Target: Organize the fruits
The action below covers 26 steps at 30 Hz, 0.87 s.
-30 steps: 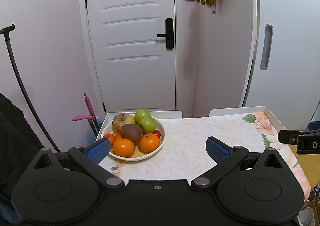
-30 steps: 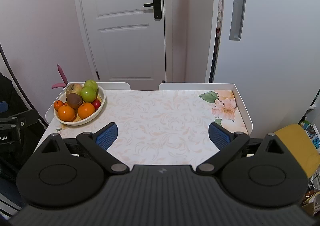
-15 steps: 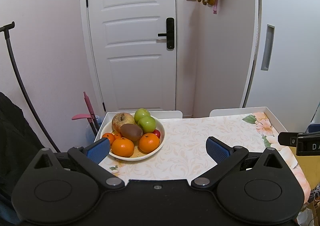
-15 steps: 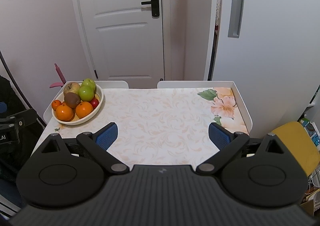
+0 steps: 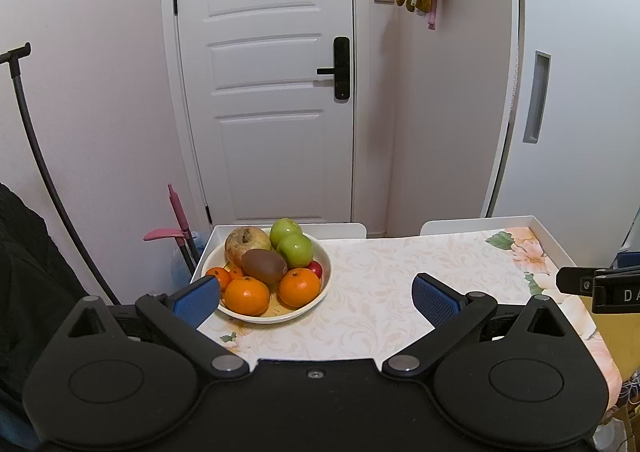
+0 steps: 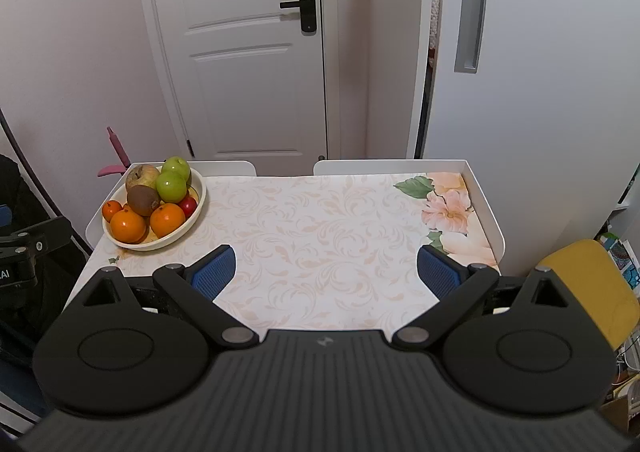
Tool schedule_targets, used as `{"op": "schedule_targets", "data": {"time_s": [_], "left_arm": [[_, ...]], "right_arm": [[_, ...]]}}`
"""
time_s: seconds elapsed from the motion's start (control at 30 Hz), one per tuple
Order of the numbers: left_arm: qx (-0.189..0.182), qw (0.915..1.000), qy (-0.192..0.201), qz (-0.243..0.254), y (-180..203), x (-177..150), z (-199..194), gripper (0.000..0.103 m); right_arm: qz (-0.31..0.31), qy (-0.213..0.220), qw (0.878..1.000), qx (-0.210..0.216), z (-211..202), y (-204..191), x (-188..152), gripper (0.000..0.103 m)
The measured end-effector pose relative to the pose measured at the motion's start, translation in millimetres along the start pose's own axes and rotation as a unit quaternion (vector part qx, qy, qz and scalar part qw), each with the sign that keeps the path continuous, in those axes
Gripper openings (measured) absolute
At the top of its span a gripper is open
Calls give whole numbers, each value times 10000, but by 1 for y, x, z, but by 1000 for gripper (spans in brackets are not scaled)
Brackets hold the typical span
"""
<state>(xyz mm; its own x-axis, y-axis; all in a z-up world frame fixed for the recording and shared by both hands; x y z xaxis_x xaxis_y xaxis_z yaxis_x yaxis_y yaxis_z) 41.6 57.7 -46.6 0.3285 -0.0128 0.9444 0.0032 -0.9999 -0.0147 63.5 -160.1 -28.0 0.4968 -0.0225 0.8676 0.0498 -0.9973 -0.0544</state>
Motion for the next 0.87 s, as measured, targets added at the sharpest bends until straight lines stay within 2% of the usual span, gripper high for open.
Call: {"op": "schedule_targets", "data": {"time_s": [0.6, 0.87], "left_arm": [[77, 9999, 39, -97, -5, 0, 1, 103], [2, 9999, 54, -155, -7, 0, 2, 103]], "right_arm": [[27, -35, 10000, -33, 2, -1, -1, 103], [28, -39, 10000, -37, 2, -3, -1, 103]]}}
Point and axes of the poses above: each gripper's, at about its wrist camera, not at the fingertips, and z roughly the way its jaws point, y to its right, x to its top, the point moved 8 cm from there along z, roughly the way its jaws point, and after that the axes turned 9 degrees about y, right-handed, at the moved point
